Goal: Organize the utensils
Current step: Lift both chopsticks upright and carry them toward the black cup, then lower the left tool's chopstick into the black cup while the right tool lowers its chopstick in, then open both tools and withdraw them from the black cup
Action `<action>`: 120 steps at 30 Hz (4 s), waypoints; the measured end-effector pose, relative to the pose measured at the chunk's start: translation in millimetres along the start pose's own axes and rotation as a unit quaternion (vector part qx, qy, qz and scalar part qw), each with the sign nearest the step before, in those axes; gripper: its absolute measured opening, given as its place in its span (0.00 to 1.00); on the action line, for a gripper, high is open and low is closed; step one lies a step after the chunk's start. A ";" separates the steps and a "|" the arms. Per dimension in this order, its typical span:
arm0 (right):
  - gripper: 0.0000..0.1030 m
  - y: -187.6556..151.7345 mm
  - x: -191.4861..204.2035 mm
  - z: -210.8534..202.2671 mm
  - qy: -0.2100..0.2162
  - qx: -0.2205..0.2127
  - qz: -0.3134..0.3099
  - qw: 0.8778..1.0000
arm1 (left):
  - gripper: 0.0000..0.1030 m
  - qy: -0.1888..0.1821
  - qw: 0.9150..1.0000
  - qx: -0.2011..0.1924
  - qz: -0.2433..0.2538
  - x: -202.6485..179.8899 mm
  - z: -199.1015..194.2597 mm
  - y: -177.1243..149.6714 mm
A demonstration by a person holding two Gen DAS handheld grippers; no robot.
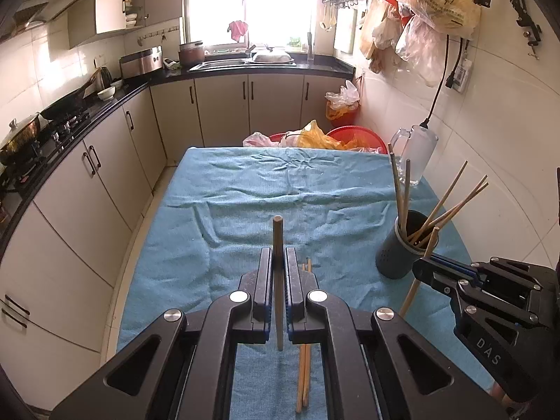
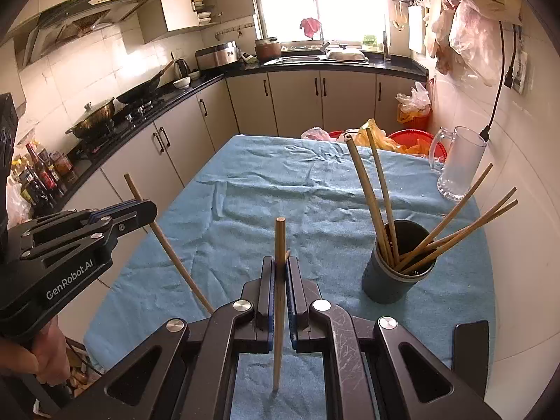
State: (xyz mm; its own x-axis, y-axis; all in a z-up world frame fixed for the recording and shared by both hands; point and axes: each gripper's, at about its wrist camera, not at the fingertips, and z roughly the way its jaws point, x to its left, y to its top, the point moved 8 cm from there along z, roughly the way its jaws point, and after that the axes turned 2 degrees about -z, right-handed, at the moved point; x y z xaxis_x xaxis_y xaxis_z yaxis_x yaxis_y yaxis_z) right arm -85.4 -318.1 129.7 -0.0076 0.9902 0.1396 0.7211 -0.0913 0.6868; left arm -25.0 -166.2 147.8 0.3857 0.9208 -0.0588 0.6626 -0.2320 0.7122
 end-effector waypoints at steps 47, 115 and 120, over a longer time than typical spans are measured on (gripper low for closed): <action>0.06 64.4 -166.8 -167.8 -0.035 -0.172 0.198 0.964 | 0.05 -0.127 0.985 -0.092 0.074 -133.9 -64.6 120.1; 0.69 -5.9 -195.9 -91.1 -0.216 -0.068 0.186 0.956 | 0.55 -0.028 0.998 -0.031 -0.055 -22.2 27.8 68.6; 0.69 -25.6 -167.5 -69.3 -0.187 -0.036 0.167 0.967 | 0.55 -0.020 0.997 0.023 -0.074 3.7 49.6 26.0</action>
State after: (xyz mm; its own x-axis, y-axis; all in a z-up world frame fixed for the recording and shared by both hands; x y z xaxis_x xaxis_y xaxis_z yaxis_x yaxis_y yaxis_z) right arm -150.6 -489.0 138.1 0.4795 0.8714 0.1035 0.5893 -0.4072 0.6978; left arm 25.5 -184.4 131.5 0.3070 0.9327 -0.1890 0.7420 -0.1102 0.6613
